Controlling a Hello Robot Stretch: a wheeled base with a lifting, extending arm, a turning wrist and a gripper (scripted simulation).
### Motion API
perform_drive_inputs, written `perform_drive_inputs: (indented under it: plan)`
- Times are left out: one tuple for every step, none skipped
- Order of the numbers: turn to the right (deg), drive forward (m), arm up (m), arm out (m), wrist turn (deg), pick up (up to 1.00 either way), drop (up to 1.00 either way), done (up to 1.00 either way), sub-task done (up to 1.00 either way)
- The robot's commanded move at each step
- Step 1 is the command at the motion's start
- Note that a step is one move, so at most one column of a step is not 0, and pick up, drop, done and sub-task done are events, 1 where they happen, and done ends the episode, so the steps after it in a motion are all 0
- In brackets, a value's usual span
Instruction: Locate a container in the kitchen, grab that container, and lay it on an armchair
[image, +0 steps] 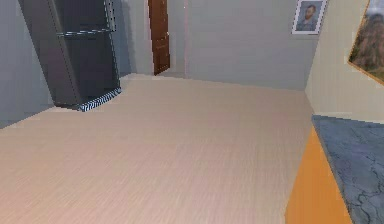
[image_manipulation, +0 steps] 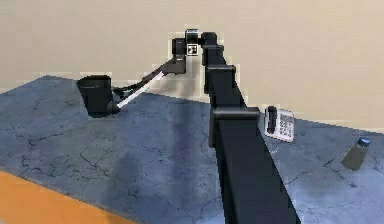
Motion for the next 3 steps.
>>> perform_drive_inputs:
  plan:
    - [0.0, 0.00, 0.00, 0.00, -30.0, 0.00, 0.00, 0.00, 0.00]
    - [0.0, 0.00, 0.00, -0.48, 0.0, 0.00, 0.00, 0.00, 0.00]
    - [-45.0, 0.00, 0.00, 0.00, 0.0, 0.00, 0.00, 0.00, 0.00]
